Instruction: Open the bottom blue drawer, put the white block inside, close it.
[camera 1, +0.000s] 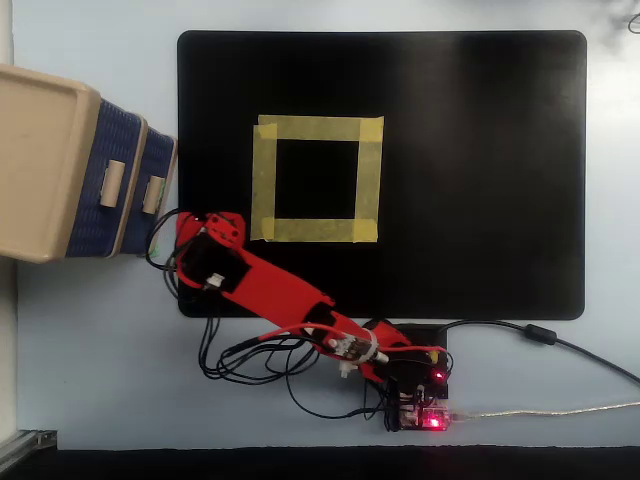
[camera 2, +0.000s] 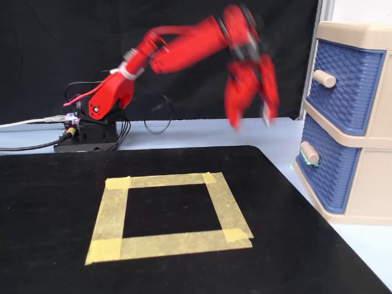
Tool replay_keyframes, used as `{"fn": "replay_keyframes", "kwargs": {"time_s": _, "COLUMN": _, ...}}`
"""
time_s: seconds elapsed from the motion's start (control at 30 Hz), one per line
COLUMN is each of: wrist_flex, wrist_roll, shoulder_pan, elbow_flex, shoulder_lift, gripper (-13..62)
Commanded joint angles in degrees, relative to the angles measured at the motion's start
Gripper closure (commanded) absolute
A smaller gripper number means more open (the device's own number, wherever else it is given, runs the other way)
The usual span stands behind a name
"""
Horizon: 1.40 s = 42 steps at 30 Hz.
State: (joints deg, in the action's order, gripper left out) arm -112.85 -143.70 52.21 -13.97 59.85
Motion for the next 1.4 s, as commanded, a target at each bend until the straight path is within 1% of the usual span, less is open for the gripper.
{"fn": "replay_keyframes", "kwargs": {"time_s": 0.0, "wrist_flex": -5.01, "wrist_roll": 7.38, "shoulder_pan": -7.65, "elbow_flex": -5.8, "shoulder_lift": 13.89, "gripper": 15.6}}
{"fn": "replay_keyframes", "kwargs": {"time_s": 0.1, "wrist_flex": -4.22, "wrist_roll": 20.21, "shoulder_pan": -16.52, "elbow_flex": -25.05, "shoulder_lift": 29.36, "gripper": 15.6}}
{"fn": "replay_keyframes", "kwargs": {"time_s": 0.2, "wrist_flex": -0.7, "wrist_roll": 35.6, "shoulder_pan": -27.6, "elbow_flex": -45.88, "shoulder_lift": 38.41, "gripper": 15.7}}
{"fn": "replay_keyframes", "kwargs": {"time_s": 0.27, "wrist_flex": 6.5, "wrist_roll": 46.23, "shoulder_pan": -35.24, "elbow_flex": -65.92, "shoulder_lift": 47.9, "gripper": 15.8}}
{"fn": "replay_keyframes", "kwargs": {"time_s": 0.33, "wrist_flex": 15.21, "wrist_roll": 50.45, "shoulder_pan": -38.32, "elbow_flex": -80.95, "shoulder_lift": 55.37, "gripper": 15.8}}
{"fn": "replay_keyframes", "kwargs": {"time_s": 0.43, "wrist_flex": 25.66, "wrist_roll": 52.38, "shoulder_pan": -39.2, "elbow_flex": -102.57, "shoulder_lift": 67.68, "gripper": 15.6}}
{"fn": "replay_keyframes", "kwargs": {"time_s": 0.53, "wrist_flex": 28.3, "wrist_roll": 52.38, "shoulder_pan": -39.2, "elbow_flex": -116.81, "shoulder_lift": 75.15, "gripper": 15.6}}
{"fn": "replay_keyframes", "kwargs": {"time_s": 0.7, "wrist_flex": 23.73, "wrist_roll": 52.29, "shoulder_pan": -41.48, "elbow_flex": -125.68, "shoulder_lift": 74.79, "gripper": 15.4}}
{"fn": "replay_keyframes", "kwargs": {"time_s": 0.9, "wrist_flex": 16.7, "wrist_roll": 52.21, "shoulder_pan": -48.16, "elbow_flex": -126.39, "shoulder_lift": 74.88, "gripper": 15.3}}
{"fn": "replay_keyframes", "kwargs": {"time_s": 1.37, "wrist_flex": 16.7, "wrist_roll": 52.38, "shoulder_pan": -48.16, "elbow_flex": -126.12, "shoulder_lift": 74.79, "gripper": 15.1}}
